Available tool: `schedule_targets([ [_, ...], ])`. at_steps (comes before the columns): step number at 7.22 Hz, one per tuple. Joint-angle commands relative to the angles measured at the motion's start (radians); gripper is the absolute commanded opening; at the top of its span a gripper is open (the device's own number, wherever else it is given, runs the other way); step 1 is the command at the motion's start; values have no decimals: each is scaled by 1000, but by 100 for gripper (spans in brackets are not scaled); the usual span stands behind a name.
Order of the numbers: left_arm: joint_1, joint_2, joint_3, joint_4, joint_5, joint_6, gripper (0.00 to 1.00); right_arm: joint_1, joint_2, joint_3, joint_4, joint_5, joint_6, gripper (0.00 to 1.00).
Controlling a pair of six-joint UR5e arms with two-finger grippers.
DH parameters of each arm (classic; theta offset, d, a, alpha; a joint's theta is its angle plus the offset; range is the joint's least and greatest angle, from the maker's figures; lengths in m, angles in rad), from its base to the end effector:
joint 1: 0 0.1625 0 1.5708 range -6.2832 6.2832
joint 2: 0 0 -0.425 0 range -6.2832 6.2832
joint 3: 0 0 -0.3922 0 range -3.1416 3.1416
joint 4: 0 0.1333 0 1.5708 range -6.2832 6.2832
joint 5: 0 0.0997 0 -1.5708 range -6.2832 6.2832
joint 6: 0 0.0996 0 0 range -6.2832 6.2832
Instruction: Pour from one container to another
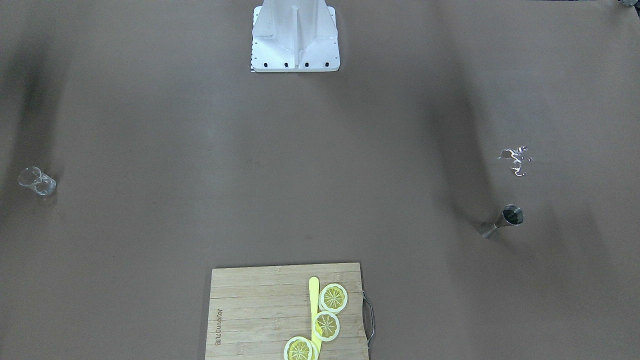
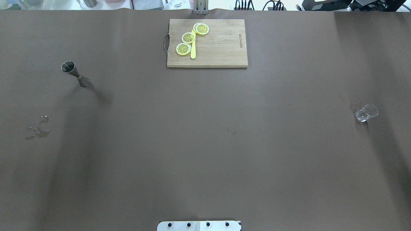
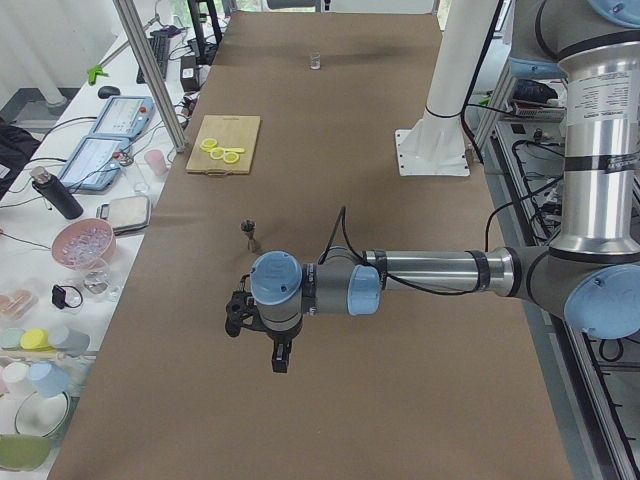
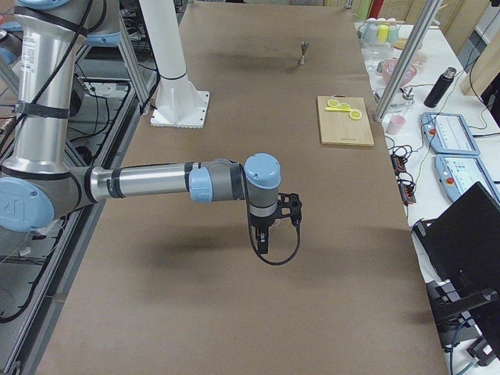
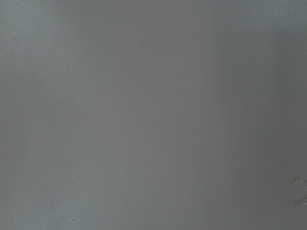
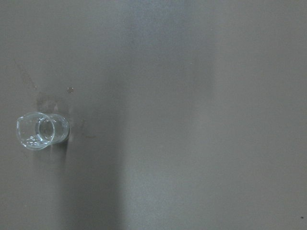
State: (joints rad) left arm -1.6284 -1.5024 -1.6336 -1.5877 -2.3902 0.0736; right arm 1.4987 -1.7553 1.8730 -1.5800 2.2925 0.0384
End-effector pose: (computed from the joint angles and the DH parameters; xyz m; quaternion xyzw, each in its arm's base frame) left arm -0.0871 -0.4594 0.6556 0.0313 0.3971 0.0096 0.9172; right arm 0.0372 -0.4225 0.5978 0.0312 -0.3548 -0.0349 0.9338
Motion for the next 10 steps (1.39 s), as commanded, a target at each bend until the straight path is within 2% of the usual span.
schedule_targets([
  [1, 1, -1, 3, 0, 0, 0, 98, 0, 2, 0, 0, 2, 0, 100],
  [10, -1, -32, 6, -29, 6, 0, 98, 0, 2, 0, 0, 2, 0, 100],
])
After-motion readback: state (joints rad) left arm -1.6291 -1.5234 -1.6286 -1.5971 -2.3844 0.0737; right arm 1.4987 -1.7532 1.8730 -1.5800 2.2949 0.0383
